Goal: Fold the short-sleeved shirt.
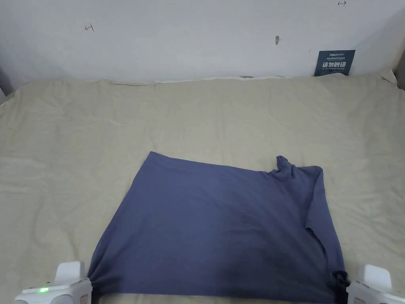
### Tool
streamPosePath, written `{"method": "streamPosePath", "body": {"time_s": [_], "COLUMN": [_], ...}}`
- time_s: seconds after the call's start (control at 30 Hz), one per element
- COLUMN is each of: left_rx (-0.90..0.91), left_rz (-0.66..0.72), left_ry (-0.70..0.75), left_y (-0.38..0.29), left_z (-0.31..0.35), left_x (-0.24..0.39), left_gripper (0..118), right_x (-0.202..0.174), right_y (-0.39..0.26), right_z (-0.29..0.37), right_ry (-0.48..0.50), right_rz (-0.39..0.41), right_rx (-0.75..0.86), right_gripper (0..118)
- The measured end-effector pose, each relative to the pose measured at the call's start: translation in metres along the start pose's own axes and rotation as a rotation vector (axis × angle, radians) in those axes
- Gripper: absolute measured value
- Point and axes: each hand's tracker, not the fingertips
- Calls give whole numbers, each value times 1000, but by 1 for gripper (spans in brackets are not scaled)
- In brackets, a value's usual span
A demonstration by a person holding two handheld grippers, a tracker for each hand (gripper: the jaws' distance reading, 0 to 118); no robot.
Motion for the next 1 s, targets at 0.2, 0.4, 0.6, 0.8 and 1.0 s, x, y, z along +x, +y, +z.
{"method": "streamPosePath", "body": {"time_s": [0.2,0.4,0.6,0.8,1.0], "left_rx": [218,574,844,854,787], "left_rz": [122,118,39,-87,-98], "left_ry": [-130,-137,-76,-44,-140], "left_y": [35,80,111,127,153], "left_z": [50,114,139,138,123], "left_x": [17,40,65,89,108], "left_gripper": [115,114,111,1,0], "right_x": [-20,-53,-82,-94,-99], "right_y": [43,89,105,108,123], "right_z": [61,135,175,178,168], "right_ry": [34,17,-25,-25,-28], "right_rz": [12,102,181,203,208], "right_rx": [260,606,820,880,876], "right_gripper": [114,113,109,2,1]}}
